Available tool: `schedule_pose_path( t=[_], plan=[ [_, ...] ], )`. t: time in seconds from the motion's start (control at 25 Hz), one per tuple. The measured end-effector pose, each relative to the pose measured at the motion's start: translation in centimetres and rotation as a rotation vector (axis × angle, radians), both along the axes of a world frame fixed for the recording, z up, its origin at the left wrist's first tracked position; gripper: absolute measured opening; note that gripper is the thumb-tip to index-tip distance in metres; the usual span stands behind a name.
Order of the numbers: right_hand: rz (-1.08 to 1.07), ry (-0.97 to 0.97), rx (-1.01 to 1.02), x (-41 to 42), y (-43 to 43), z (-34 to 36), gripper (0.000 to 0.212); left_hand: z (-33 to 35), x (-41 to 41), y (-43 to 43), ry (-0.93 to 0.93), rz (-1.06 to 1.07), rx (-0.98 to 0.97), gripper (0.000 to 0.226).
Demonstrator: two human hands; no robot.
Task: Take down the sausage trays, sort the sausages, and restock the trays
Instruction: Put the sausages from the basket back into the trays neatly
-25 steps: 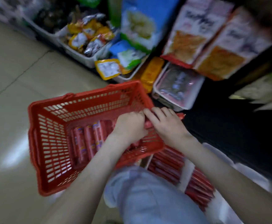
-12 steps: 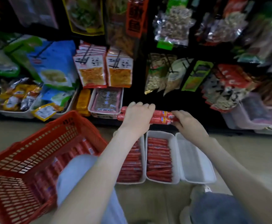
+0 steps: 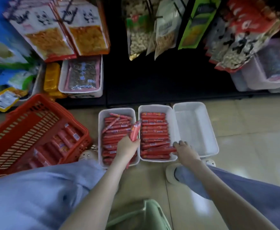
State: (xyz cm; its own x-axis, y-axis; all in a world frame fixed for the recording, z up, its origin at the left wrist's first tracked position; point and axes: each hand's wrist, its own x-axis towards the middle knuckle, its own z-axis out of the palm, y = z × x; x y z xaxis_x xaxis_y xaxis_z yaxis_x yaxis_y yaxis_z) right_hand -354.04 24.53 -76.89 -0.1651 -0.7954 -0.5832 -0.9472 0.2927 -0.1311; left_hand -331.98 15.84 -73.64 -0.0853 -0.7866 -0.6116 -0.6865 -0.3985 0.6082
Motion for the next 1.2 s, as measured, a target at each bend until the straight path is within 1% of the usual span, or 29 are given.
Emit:
schedule_pose_path(
  t=[0.08, 0.2, 0.32, 0.4, 0.48, 0.56, 0.68, 0.76, 0.84, 0.92, 0.96, 1.0, 1.08, 1.12, 1.2],
  plan=[
    [0.054, 0.037, 0.026, 0.5, -0.8, -3.4, 0.033, -2.9, -0.7, -0.6, -0.039, 0.011, 0.037, 0.027],
    [0.157, 0.077, 0.014, 1.6, -1.7, -8.2, 0.045, -6.7, -1.8, -1.3, -0.081, 0.003, 0.073, 0.03],
    [0.193, -0.002, 0.017, 2.7, -2.0, -12.7, 0.072, -9.9, -2.8, -1.9, -0.173, -0.062, 0.074, 0.033],
    [0.272, -0.023, 0.042, 2.7, -2.1, -15.3, 0.091, -11.6, -3.6, -2.0, -0.199, -0.116, 0.065, 0.031],
    [0.266, -0.073, 0.064, 2.2, -2.6, -17.3, 0.103, -12.9, -4.7, -2.1, -0.227, -0.174, 0.06, 0.028],
    [0.263, -0.097, 0.037, 1.9, -3.0, -18.1, 0.109, -13.8, -5.9, -2.2, -0.249, -0.206, 0.035, 0.027],
    [0.264, -0.034, 0.039, 1.7, -2.8, -18.6, 0.11, -14.8, -7.5, -2.6, -0.232, -0.175, -0.007, 0.026],
    [0.245, -0.048, 0.0, 1.0, -2.6, -18.6, 0.109, -15.4, -7.9, -2.9, -0.263, -0.195, -0.133, 0.028],
    [0.174, -0.074, -0.107, -0.4, -2.8, -18.1, 0.108, -16.3, -8.6, -2.9, -0.331, -0.364, -0.313, 0.034],
    [0.06, -0.043, -0.21, -2.0, -2.8, -17.1, 0.104, -17.3, -9.9, -2.2, -0.385, -0.548, -0.462, 0.037],
    [0.013, -0.028, -0.25, -2.8, -2.6, -16.6, 0.101, -17.8, -10.7, -1.7, -0.397, -0.627, -0.489, 0.039],
    [-0.003, -0.007, -0.277, -3.3, -2.4, -16.3, 0.098, -18.3, -11.3, -1.1, -0.407, -0.702, -0.462, 0.046],
    [0.034, 0.058, -0.307, -3.8, -1.4, -16.1, 0.095, -19.5, -11.9, 0.1, -0.455, -0.835, -0.287, 0.073],
    [0.051, 0.091, -0.307, -3.7, -0.9, -16.2, 0.093, -20.4, -11.6, 0.6, -0.488, -0.913, -0.188, 0.081],
    [0.013, 0.158, -0.311, -3.0, -0.2, -16.2, 0.083, -21.2, -11.2, 1.0, -0.495, -0.986, -0.046, 0.077]
  ],
)
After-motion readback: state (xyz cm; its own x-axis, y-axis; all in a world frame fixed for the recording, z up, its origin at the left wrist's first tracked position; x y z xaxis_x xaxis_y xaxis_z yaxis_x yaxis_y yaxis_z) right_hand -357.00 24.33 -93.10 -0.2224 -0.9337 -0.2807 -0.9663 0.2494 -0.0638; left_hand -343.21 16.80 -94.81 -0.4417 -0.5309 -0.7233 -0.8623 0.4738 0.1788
